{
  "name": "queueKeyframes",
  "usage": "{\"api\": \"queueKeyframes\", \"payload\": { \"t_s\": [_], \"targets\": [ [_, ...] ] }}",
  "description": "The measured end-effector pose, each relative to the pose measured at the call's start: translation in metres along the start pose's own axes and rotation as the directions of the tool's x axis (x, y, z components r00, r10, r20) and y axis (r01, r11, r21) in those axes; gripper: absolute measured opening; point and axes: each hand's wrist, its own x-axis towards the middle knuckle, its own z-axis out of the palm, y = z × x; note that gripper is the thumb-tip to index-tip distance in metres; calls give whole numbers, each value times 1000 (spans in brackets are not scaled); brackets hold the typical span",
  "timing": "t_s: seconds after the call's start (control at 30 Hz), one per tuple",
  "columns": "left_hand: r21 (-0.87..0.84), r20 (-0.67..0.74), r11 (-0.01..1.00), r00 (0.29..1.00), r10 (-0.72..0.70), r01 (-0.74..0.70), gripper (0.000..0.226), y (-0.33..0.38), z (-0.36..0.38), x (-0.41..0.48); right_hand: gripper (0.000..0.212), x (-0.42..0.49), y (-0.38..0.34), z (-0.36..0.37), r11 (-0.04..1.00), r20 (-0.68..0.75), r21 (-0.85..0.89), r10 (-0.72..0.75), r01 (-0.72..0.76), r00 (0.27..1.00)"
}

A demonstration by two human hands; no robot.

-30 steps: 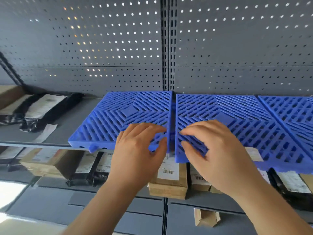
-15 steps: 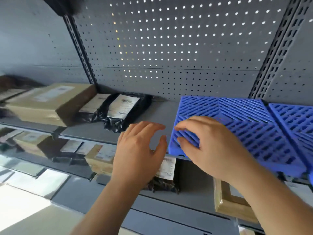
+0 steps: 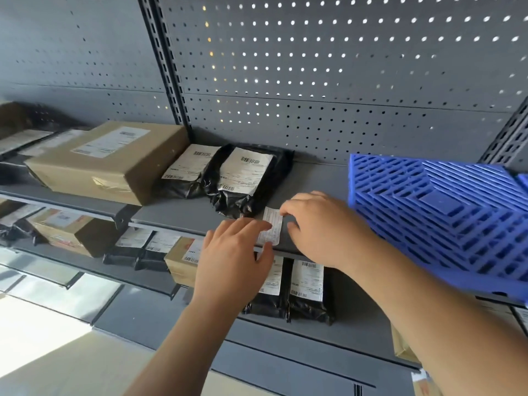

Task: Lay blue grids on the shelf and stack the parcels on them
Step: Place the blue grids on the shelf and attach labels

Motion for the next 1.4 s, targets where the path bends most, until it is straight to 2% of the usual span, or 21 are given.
{"api": "queueKeyframes", "payload": {
  "t_s": [0.27,0.4,0.6,0.77,0.87,0.97,1.1,1.17,1.4],
  "targets": [
    [15,-3,996,996,92,-92,25,-16,11,5,54,23,-8,15,996,118,-53,-59,66,991],
    [24,-2,986,986,164,-164,20,-19,12,5,47,25,-9,19,994,150,-85,-52,65,987],
    [23,35,980,980,195,-196,33,-22,7,1,39,11,-10,19,997,145,-77,-20,31,989],
    [23,-25,971,971,239,-238,16,-28,7,0,27,-4,-13,14,996,159,-83,-10,24,987],
    [8,-88,966,962,260,-260,9,-28,5,0,29,-11,-17,9,996,169,-82,-8,22,986],
    [-27,-156,960,950,271,-279,10,-25,-1,3,25,-21,-18,2,996,71,-80,-40,46,997],
    [-92,-227,950,935,273,-300,11,-13,-12,10,8,-35,-9,-9,990,-180,-122,-97,75,979],
    [-134,-254,935,923,288,-329,12,-2,-15,13,6,-45,1,-17,993,-279,-111,-80,50,957],
    [-211,-288,877,885,366,-432,10,52,-5,16,5,-84,47,-40,997,-435,-68,-54,27,899]
  ]
}}
